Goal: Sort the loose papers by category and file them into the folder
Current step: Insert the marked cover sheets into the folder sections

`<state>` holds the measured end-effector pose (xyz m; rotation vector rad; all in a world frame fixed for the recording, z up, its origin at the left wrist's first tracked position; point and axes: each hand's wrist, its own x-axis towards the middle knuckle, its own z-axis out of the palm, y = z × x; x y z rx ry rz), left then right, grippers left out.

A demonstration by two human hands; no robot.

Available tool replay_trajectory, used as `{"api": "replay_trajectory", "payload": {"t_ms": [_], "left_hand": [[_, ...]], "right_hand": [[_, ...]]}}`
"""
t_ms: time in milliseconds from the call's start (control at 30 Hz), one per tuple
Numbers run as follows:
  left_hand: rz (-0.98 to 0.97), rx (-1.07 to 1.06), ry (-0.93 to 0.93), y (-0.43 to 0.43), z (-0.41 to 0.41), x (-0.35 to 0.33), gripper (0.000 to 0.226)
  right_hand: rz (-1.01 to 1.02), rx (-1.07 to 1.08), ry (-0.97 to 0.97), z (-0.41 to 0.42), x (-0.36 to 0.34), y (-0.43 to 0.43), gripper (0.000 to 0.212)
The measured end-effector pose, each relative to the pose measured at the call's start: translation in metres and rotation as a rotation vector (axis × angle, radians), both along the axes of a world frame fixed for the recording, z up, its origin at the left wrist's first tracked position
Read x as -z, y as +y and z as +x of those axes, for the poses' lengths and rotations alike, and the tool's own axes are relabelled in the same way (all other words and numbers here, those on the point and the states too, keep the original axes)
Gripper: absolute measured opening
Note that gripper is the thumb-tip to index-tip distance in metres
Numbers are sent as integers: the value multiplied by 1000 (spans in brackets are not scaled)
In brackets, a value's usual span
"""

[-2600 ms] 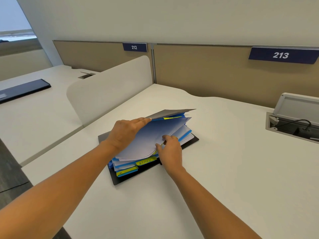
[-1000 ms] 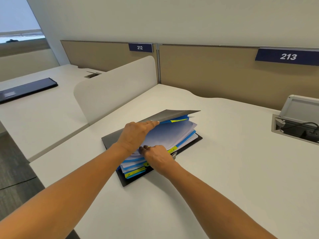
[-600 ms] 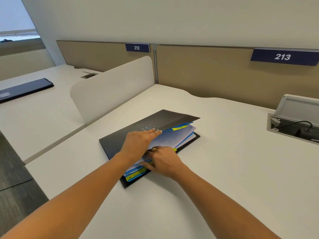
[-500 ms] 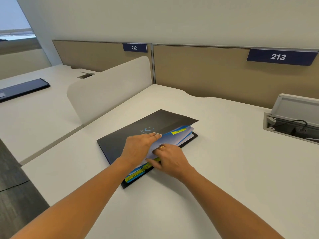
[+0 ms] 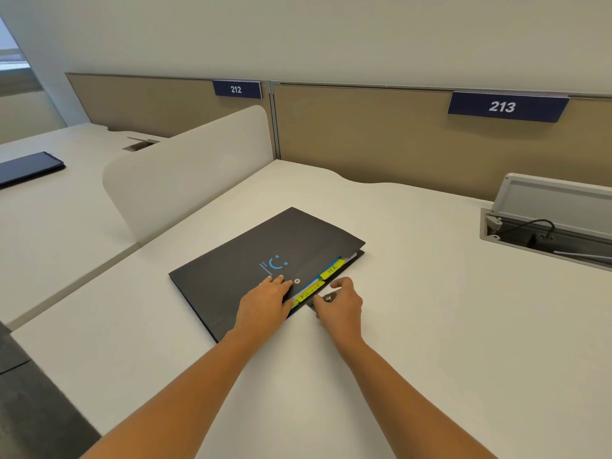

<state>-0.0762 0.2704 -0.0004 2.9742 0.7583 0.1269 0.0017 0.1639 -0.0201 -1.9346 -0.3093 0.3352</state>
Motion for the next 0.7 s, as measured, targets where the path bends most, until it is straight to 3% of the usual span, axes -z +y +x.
{"api": "replay_trajectory", "payload": {"t_ms": [167,433,600,700], "left_hand": [[9,15,47,-10,4,0,42],[-151,121,-96,-42,24,-11,32],[-306,198,-108,-63,33,-8,48],[-279,246,-30,-77,38,-2,65]], "right_hand": [[17,47,47,1,-1,-9,26],[-18,188,-24,33,-13,-66,32],[-68,238,-95,53,-22,-111,35],[-160,267,-141,65,-28,-138,30]]}}
